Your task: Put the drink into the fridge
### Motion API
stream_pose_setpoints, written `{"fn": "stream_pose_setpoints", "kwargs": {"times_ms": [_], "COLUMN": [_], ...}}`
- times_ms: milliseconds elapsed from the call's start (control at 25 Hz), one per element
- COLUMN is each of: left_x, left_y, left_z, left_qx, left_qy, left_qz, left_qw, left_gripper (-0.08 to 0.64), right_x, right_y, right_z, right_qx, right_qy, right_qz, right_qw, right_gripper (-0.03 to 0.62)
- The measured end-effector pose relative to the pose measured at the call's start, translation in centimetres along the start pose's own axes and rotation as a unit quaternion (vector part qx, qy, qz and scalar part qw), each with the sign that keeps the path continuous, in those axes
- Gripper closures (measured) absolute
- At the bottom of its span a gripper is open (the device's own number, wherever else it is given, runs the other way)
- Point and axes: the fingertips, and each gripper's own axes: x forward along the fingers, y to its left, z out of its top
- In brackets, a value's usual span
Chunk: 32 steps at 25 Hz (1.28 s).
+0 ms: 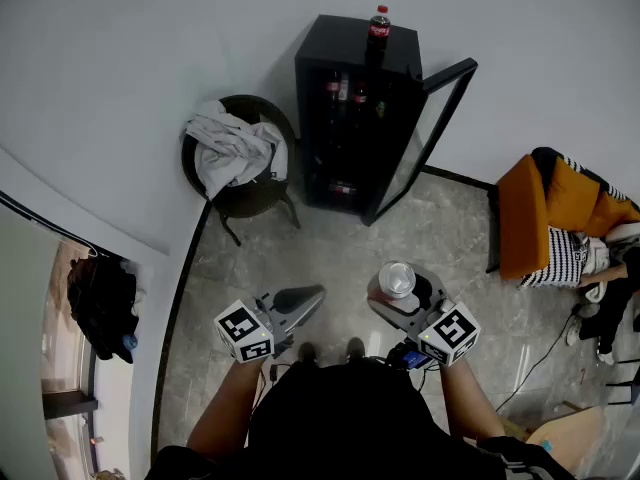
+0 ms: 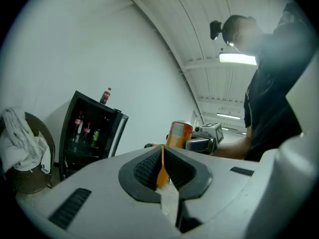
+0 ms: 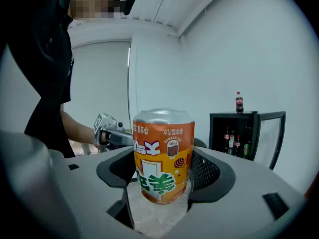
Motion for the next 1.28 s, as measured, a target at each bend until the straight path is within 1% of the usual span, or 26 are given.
{"fn": "stream_pose_setpoints", "kwargs": {"times_ms": [80,160,320,400,520,600,720,800,960,1120,1160,1280], "left_x": [1.8,3.7,6.3,7.1,8.0,8.1,7.5,7.2,6.5,6.6,6.7,7.3], "left_y": [-0.5,-0.9,-2.3,-2.7,-3.5,-3.8,-3.7,-3.3,-3.1,-3.3,-3.4,-3.8], "left_z": [-0.3,-0.2,0.5,0.3,0.2,0.3,0.5,0.9,0.6,1.1,1.0,0.1], "left_qx": [0.003,0.005,-0.002,-0.005,0.0,0.002,0.008,0.013,0.006,0.002,0.002,0.007], "left_qy": [-0.006,-0.008,-0.019,-0.014,-0.006,-0.006,-0.004,-0.008,-0.006,-0.026,-0.025,-0.004], "left_qz": [0.01,0.011,0.008,0.006,-0.007,-0.014,-0.017,-0.017,-0.007,-0.009,-0.01,-0.012], "left_qw": [0.9999,0.9999,0.9998,0.9999,1.0,0.9999,0.9998,0.9997,0.9999,0.9996,0.9996,0.9999], "left_gripper": [0.54,0.54,0.54,0.54,0.54,0.54,0.54,0.54,0.54,0.54,0.54,0.54], "right_x": [-1.8,-3.2,-5.3,-5.7,-5.8,-5.4,-4.9,-4.4,-4.4,-5.1,-5.3,-6.0], "right_y": [-1.0,-2.2,-3.6,-4.1,-4.4,-4.1,-3.3,-3.4,-3.4,-4.0,-4.2,-4.5], "right_z": [0.4,0.4,-1.2,-1.8,-2.1,-2.0,-1.4,-0.9,-0.7,-0.8,-1.0,-1.4], "right_qx": [-0.002,0.0,0.004,0.005,0.009,0.014,0.032,0.027,0.027,0.024,0.024,0.017], "right_qy": [-0.002,-0.004,0.01,0.014,0.012,0.012,-0.004,-0.007,-0.006,0.0,0.003,0.012], "right_qz": [0.0,0.001,0.001,0.006,0.01,0.011,0.017,0.014,0.006,-0.003,-0.006,-0.016], "right_qw": [1.0,1.0,1.0,1.0,1.0,1.0,0.999,1.0,1.0,1.0,1.0,1.0], "right_gripper": [0.276,0.276,0.276,0.276,0.276,0.276,0.276,0.276,0.276,0.276,0.276,0.276]}}
